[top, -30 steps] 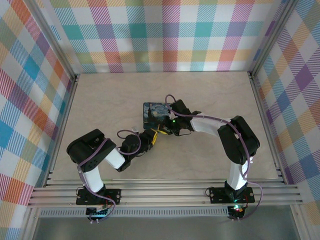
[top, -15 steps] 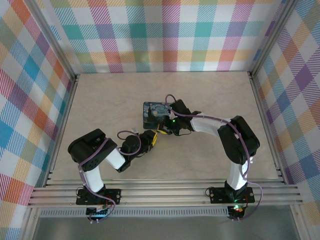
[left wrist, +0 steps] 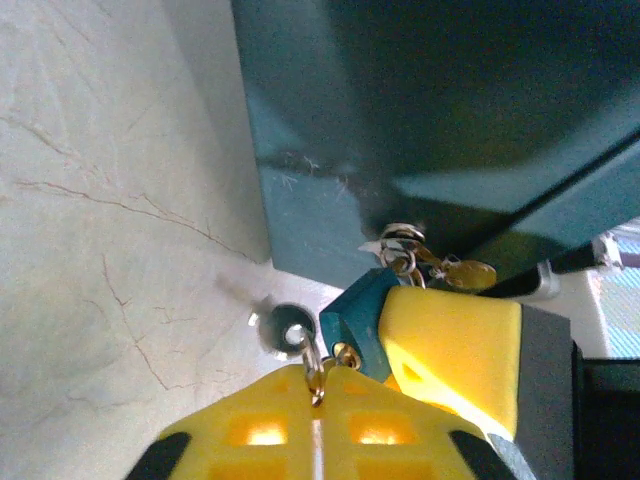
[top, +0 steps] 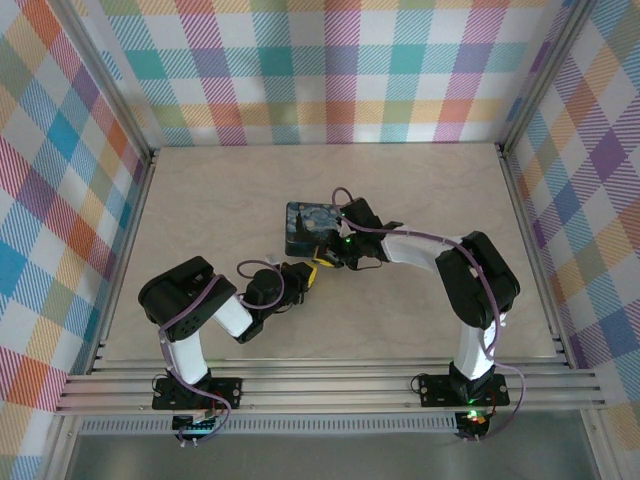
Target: Unlock a padlock with a key
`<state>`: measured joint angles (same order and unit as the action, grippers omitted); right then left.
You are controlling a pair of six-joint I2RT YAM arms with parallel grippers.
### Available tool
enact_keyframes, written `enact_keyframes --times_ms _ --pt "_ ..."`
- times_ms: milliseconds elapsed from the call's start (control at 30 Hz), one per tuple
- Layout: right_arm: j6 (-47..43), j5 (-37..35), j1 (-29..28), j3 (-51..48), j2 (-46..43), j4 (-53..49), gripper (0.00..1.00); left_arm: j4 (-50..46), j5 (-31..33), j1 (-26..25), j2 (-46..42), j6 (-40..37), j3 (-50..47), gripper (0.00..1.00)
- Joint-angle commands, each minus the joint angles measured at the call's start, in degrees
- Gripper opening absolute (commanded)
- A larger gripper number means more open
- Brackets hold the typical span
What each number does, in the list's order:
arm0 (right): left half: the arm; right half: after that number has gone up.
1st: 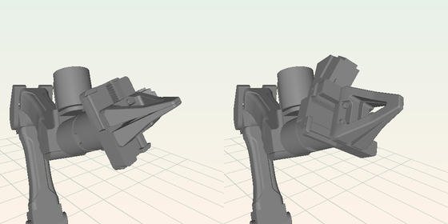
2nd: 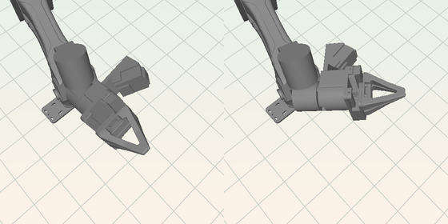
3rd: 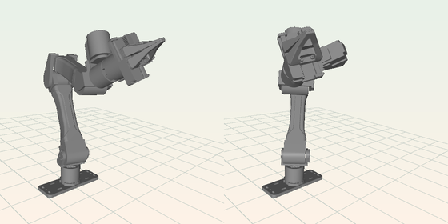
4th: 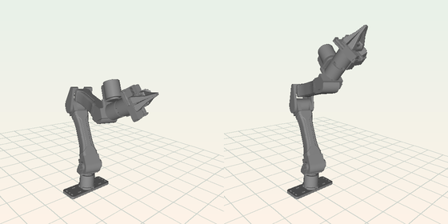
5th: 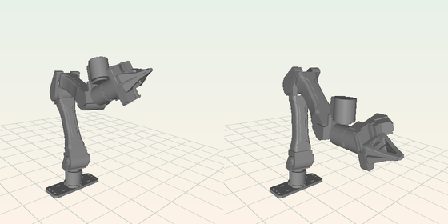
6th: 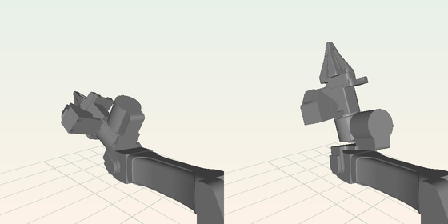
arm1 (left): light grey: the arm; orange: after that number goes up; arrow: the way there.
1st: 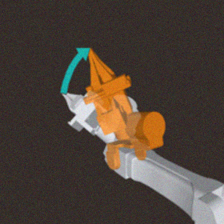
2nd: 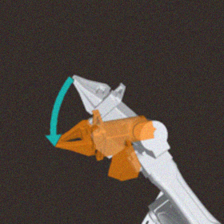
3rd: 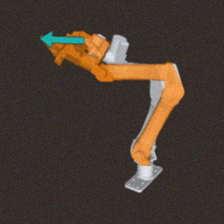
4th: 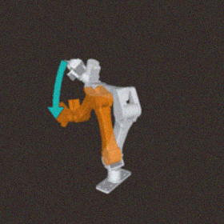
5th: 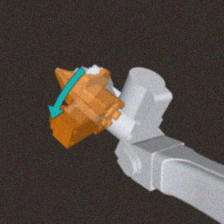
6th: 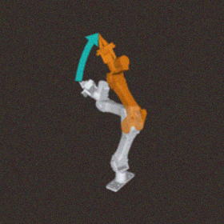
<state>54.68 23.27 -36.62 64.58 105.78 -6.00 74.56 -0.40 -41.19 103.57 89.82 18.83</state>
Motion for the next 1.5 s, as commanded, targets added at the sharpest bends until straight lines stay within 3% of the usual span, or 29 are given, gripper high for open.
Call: enact_keyframes --times_ms 0,133,433,600,767,833,967,1067,1233,1467 --pt "1.8 4.0 -0.3 0.3 -1.9 1.0 0.0 2.9 0.4 -0.5 -0.4 -1.5 0.4 0.0" --pt "1.8 4.6 0.0 0.3 -2.6 0.4 0.0 2.8 0.8 -0.5 -2.1 -6.0 -0.5 0.0" --pt "-4.8 7.5 0.1 5.2 -2.0 -9.9 0.0 -8.8 -4.4 -0.7 -6.7 -32.4 3.3 0.0" --pt "-9.3 9.3 0.0 7.8 -0.4 -16.3 0.0 -24.4 -3.1 -2.2 -12.4 -47.6 6.7 0.0" --pt "-10.4 10.6 0.0 7.4 -0.2 -16.9 0.0 -42.2 4.3 -6.0 -18.6 -62.4 11.0 0.0" --pt "-10.2 11.0 0.0 6.4 -0.6 -15.2 0.0 -44.1 6.4 -6.1 -19.9 -62.9 10.5 0.02" --pt "-10.2 11.3 0.0 4.3 -1.2 -12.4 0.0 -43.6 8.2 -5.7 -22.5 -59.5 7.7 0.3" --pt "-10.1 11.6 0.1 2.2 -1.4 -9.7 0.0 -42.8 8.7 -5.3 -24.8 -55.3 4.8 0.41" --pt "-10.8 12.5 0.3 -1.8 -1.2 -4.3 0.0 -38.4 7.2 -3.4 -29.6 -48.2 -1.5 0.46" --pt "-12.8 15.5 1.0 -5.3 -1.2 1.3 0.0 -36.9 -4.6 1.6 -32.5 -44.7 -3.1 0.45"
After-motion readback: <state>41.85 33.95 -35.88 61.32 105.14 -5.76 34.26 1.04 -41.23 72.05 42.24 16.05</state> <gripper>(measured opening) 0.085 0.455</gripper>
